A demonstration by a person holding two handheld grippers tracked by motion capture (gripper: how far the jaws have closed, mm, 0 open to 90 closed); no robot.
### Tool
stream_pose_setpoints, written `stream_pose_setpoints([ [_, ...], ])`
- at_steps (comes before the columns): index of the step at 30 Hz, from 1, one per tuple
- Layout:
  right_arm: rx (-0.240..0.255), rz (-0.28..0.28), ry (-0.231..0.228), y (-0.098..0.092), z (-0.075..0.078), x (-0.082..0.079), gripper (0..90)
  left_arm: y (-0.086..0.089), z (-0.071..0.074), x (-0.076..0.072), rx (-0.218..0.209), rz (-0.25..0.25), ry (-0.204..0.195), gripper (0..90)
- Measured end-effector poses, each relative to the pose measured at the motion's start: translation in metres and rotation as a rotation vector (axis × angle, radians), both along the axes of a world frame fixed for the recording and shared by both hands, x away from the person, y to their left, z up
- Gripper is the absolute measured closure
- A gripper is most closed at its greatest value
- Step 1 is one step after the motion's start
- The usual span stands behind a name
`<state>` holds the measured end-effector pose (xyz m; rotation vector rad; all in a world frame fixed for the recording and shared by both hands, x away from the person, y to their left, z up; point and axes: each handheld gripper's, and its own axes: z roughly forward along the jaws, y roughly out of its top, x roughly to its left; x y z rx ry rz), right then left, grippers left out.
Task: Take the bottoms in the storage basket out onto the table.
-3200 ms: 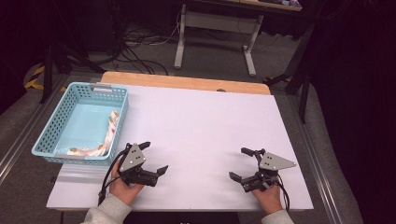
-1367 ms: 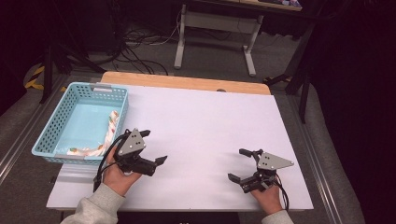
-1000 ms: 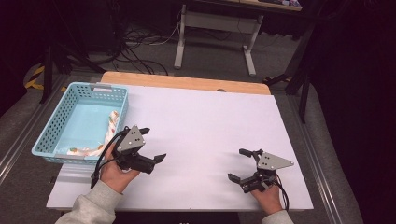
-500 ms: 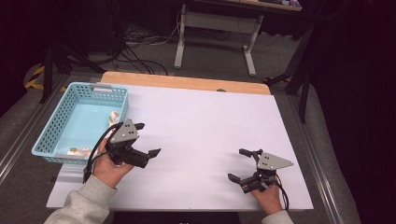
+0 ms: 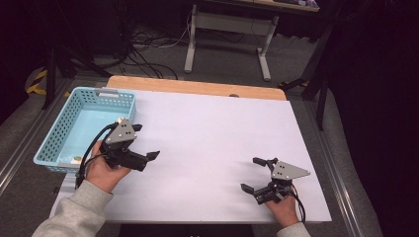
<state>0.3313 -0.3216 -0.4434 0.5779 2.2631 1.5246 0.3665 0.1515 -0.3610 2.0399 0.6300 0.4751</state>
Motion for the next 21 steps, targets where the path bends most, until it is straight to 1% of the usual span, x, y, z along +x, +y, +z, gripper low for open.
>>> stream_pose_setpoints([
  [7,-0.002,-0.002,0.0,0.0,0.0,0.0,0.5,0.008,0.002,0.002,0.012,0.018,0.002,3.8],
  [13,-0.002,-0.002,0.0,0.0,0.0,0.0,0.5,0.016,0.003,0.006,0.014,0.027,0.019,3.8],
  [16,-0.003,-0.002,-0.001,0.0,0.0,0.0,0.5,0.022,0.002,0.008,0.024,0.046,0.024,3.8],
  [21,-0.003,-0.003,0.0,0.0,0.0,0.0,0.5,0.028,0.001,0.009,0.024,0.06,0.031,3.9],
])
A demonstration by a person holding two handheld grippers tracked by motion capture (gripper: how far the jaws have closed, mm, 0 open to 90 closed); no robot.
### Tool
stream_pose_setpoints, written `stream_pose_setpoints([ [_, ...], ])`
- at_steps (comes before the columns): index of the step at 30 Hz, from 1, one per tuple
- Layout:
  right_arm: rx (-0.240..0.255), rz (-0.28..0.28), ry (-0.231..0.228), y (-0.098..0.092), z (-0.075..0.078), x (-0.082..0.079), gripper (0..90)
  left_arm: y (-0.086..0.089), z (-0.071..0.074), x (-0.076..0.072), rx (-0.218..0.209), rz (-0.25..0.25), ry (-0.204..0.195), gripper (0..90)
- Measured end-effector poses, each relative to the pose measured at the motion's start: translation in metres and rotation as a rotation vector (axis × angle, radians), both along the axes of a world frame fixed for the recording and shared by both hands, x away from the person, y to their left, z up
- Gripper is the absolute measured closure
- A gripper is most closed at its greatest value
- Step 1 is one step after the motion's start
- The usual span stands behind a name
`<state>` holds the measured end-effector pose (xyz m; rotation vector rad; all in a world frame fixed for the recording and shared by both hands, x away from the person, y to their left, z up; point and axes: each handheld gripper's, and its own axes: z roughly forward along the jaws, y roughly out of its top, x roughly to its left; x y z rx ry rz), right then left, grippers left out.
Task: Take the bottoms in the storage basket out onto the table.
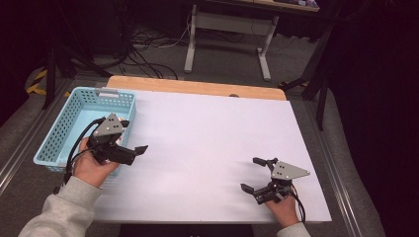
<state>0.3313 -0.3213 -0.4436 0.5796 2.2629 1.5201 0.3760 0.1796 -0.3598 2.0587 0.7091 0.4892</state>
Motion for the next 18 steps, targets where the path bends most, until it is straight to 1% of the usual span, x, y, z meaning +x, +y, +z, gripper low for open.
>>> stream_pose_setpoints([
  [12,0.001,0.0,0.001,0.0,0.0,0.0,0.5,0.017,0.001,0.002,0.016,0.034,0.01,4.0],
  [16,0.001,0.0,0.002,0.0,0.0,0.0,0.5,0.023,0.001,0.004,0.026,0.049,0.017,4.0],
  [18,0.002,0.0,0.002,0.0,0.0,0.0,0.5,0.028,0.002,0.005,0.033,0.06,0.026,4.0],
])
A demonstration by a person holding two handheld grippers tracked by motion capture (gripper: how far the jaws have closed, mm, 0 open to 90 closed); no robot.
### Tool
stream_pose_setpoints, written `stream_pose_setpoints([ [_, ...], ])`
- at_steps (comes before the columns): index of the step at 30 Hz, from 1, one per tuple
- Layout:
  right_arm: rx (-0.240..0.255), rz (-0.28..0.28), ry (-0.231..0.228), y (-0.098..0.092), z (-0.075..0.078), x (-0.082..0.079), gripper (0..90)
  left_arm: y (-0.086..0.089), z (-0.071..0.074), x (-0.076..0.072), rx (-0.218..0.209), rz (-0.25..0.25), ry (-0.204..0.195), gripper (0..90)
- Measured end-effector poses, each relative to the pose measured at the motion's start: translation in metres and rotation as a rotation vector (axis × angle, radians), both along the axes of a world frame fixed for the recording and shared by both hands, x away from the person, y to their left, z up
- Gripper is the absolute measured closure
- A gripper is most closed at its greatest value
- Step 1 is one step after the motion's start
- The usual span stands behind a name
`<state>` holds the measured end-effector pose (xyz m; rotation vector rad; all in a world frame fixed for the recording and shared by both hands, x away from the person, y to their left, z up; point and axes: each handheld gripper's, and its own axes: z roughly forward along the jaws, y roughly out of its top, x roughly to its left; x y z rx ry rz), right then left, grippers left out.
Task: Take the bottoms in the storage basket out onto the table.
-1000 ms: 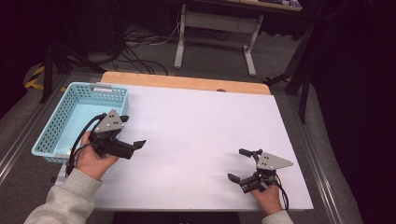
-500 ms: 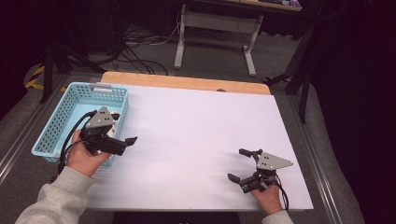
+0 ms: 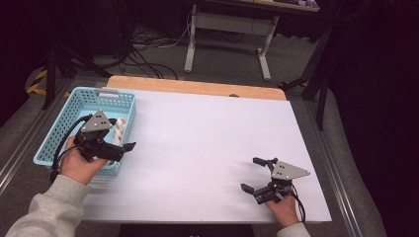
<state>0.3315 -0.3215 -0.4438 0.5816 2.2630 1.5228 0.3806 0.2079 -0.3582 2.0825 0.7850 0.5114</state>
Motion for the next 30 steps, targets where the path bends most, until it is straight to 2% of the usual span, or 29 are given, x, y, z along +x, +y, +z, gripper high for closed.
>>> stream_pose_setpoints([
  [6,0.0,-0.002,0.0,0.0,0.0,0.0,0.5,0.009,0.001,0.002,0.003,0.023,0.029,4.1],
  [12,-0.001,-0.003,-0.001,0.0,0.0,0.0,0.6,0.017,0.002,0.004,0.014,0.04,0.04,4.1],
  [21,0.0,-0.002,0.001,0.0,0.0,0.0,0.5,0.031,-0.003,0.009,0.029,0.07,0.076,4.5],
  [28,-0.002,0.0,0.002,0.0,0.0,0.0,0.6,0.042,-0.007,0.015,0.08,0.097,0.119,5.0],
  [30,-0.003,0.0,0.002,0.0,0.0,0.0,0.6,0.045,-0.009,0.016,0.084,0.107,0.135,5.0],
])
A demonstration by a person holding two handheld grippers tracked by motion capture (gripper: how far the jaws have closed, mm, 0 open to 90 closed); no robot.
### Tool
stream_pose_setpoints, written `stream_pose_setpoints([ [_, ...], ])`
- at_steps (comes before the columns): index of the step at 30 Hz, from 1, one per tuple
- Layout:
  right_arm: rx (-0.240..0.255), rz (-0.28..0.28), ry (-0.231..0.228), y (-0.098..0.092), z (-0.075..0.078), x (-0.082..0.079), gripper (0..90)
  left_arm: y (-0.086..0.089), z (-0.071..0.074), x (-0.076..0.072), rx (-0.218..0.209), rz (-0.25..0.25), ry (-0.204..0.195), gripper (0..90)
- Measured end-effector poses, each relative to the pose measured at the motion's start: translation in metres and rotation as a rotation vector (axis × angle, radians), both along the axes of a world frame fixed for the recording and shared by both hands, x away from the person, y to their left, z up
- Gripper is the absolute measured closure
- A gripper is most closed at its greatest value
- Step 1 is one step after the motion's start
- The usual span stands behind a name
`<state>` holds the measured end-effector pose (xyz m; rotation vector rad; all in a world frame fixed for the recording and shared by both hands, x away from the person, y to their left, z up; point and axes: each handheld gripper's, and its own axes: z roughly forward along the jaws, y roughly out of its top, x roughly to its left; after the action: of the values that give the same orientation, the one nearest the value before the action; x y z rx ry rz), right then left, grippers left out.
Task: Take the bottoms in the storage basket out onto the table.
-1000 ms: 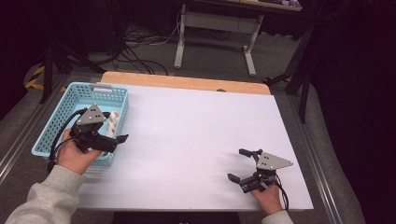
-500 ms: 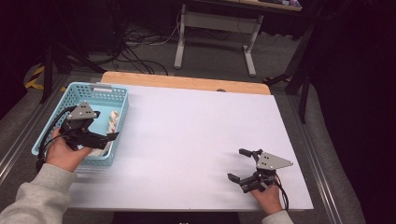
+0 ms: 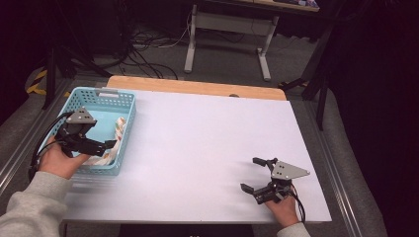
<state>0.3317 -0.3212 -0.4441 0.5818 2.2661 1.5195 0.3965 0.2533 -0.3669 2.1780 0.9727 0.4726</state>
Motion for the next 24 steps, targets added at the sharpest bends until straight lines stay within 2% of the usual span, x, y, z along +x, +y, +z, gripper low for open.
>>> stream_pose_setpoints([
  [8,-0.004,0.0,0.001,0.0,0.0,0.0,0.6,0.009,-0.005,0.006,0.04,0.02,0.046,5.1],
  [14,-0.006,0.0,0.001,0.001,0.0,0.0,0.7,0.01,-0.011,0.014,0.082,0.004,0.12,5.9],
  [15,-0.006,0.0,0.001,0.001,0.0,0.0,0.7,0.01,-0.011,0.014,0.082,0.004,0.12,6.0],
  [17,-0.007,0.0,0.0,0.001,0.0,0.0,0.8,0.009,-0.014,0.018,0.115,-0.001,0.157,5.9],
  [24,-0.008,0.001,-0.001,0.001,0.0,0.0,1.0,0.006,-0.019,0.023,0.142,-0.019,0.209,6.5],
])
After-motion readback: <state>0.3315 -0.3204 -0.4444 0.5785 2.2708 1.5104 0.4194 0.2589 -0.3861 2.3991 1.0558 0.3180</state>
